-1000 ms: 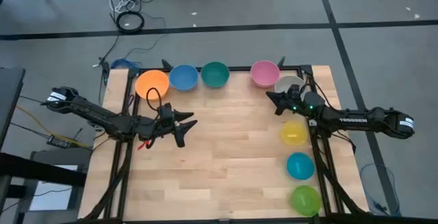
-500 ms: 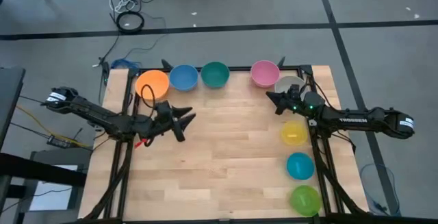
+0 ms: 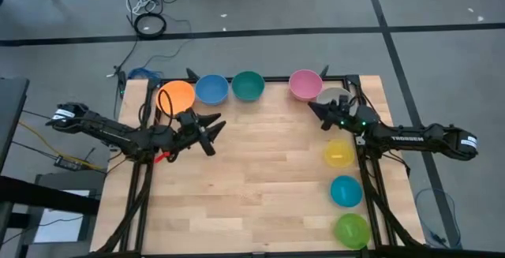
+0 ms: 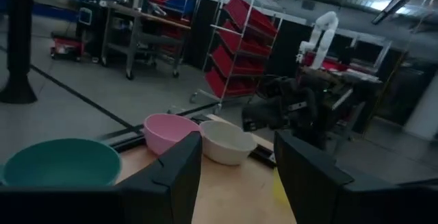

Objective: Nest bowls inside each other
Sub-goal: Move the gray bowl to the center of the table

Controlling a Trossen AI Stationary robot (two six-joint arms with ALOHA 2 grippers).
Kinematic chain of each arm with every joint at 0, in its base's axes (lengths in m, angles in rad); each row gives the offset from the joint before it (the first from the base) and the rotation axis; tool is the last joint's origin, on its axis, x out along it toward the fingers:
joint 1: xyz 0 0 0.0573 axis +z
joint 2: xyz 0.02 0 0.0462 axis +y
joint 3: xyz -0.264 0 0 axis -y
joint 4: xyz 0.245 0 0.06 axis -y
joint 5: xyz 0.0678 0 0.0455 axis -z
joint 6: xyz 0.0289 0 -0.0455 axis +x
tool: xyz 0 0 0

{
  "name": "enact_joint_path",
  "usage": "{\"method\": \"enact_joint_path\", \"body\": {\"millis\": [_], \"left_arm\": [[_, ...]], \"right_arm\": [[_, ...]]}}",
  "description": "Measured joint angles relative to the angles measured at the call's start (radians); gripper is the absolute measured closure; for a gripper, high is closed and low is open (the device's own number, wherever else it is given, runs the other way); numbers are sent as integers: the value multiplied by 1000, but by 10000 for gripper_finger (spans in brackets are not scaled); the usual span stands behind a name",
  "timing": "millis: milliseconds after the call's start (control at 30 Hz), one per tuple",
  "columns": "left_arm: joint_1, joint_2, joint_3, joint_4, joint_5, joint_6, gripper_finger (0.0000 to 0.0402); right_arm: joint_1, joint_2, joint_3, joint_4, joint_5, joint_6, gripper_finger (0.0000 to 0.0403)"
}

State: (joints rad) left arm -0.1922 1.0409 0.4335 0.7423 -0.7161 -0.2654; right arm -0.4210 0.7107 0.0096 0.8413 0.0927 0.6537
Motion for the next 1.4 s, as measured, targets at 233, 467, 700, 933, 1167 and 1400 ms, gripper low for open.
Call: {"method": "enact_joint_path", "body": {"millis": [233, 467, 700, 933, 1167, 1400], "left_arm": [[48, 0, 0, -46, 188, -5, 210], [190, 118, 28, -67, 438, -106, 210], [306, 388, 234, -140, 732, -95, 210], [342, 491, 369, -294, 814, -12, 210], [359, 444, 374, -340, 809, 19, 210], [363, 369, 373, -428, 789, 60, 210]], "right_arm": [[-6, -2, 37, 18, -250, -104, 398], [-59, 5, 157, -163, -647, -119, 398], [-81, 26, 338, -572, -900, -199, 398], [-106, 83, 553, -1327, -521, -481, 399], [-151, 210, 635, -1510, -153, -373, 399], [-219, 367, 681, -1614, -88, -298, 399]]}}
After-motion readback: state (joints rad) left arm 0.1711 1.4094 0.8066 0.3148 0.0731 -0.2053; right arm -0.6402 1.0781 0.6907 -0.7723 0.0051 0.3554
